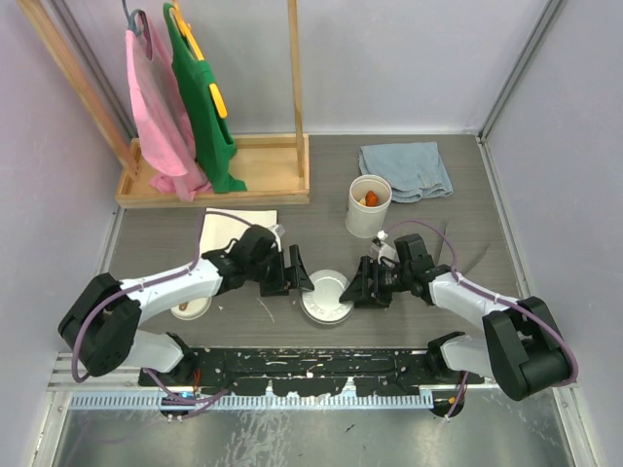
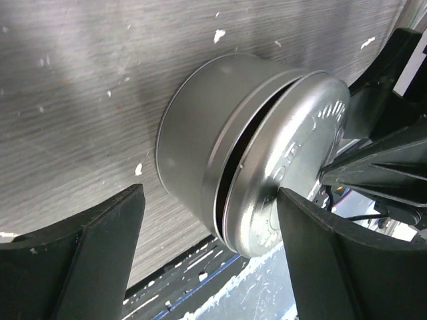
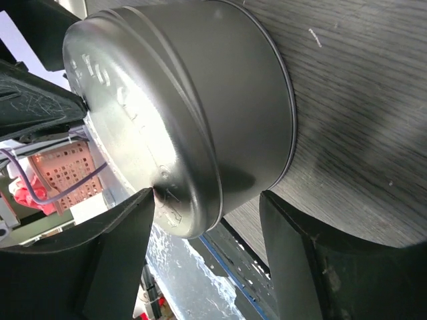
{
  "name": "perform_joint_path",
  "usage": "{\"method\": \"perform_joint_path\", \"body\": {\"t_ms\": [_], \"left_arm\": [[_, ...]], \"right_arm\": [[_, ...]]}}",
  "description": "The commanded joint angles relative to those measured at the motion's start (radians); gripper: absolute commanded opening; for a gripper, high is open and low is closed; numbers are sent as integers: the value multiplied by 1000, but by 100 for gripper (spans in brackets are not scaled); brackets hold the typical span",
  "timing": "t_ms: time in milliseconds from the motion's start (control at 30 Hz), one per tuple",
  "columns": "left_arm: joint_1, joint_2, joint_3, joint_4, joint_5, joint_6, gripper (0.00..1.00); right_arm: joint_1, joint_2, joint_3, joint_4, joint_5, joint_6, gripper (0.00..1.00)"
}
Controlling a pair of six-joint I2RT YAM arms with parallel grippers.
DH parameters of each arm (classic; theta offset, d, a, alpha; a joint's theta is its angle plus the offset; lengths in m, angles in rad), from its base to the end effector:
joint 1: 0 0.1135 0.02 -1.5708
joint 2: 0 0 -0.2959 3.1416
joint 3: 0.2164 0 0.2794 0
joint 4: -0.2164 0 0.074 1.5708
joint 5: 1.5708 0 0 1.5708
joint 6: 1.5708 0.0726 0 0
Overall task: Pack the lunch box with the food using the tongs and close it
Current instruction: Close the box lid on the packing box.
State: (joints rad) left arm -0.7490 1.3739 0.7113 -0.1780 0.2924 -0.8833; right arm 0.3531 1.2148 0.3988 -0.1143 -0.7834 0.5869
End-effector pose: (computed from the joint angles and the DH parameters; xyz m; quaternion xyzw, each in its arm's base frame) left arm 0.2127 -0.2263 0.1762 -0.0101 0.9255 -0.3506 0.1428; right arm 0.1911 0.1250 0.1326 -0.0170 0.8853 0.4548 0.0953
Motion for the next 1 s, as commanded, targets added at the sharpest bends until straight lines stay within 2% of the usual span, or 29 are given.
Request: {"method": "perform_joint_path", "body": {"t_ms": [0, 300, 433, 600, 967], "left_arm": [[-8, -92, -26, -22, -27, -77, 81], [-21, -133, -90, 67, -53, -173, 79], [-21, -74, -26, 82, -38, -142, 78], [-21, -12, 69, 12, -61, -55, 74], [-20, 96, 125, -17, -45, 6, 55]], "right_arm": [[13, -15, 48, -36, 16, -58, 69], [19, -13, 67, -48, 42, -48, 69], [19, -9, 79, -22, 50, 31, 69], [19, -3, 87, -6, 61, 85, 69], [19, 28, 99, -23, 104, 136, 65]]}}
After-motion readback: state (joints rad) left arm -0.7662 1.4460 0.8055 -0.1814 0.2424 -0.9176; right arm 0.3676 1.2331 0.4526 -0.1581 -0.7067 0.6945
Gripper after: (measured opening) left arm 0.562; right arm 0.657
